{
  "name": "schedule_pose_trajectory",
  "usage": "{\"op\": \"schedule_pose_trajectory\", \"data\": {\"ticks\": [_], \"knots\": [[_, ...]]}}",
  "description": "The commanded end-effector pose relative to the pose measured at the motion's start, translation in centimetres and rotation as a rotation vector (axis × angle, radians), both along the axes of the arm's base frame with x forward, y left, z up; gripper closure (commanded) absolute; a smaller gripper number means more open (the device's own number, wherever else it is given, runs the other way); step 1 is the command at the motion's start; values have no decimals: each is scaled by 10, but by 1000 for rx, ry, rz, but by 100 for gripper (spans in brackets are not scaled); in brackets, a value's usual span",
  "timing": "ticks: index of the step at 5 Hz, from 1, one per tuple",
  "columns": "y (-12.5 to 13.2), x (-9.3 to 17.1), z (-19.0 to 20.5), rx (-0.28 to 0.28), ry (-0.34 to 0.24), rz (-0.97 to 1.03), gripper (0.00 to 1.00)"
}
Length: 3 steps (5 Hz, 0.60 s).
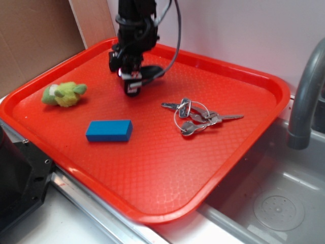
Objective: Grab the plastic pickle.
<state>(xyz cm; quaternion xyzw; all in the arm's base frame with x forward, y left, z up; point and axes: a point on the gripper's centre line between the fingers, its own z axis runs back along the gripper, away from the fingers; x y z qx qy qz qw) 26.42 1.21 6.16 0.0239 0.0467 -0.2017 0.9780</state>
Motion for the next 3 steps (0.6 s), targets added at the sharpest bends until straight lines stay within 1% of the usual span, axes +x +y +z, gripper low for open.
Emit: {"op": "schedule_pose_trajectory", "data": {"ticks": [1,2,3], "knots": [[-4,-80,121,-240,-189,374,100],[6,-92,172,-208,-185,518,100],[6,-91,222,-161,-209,543,100]]}}
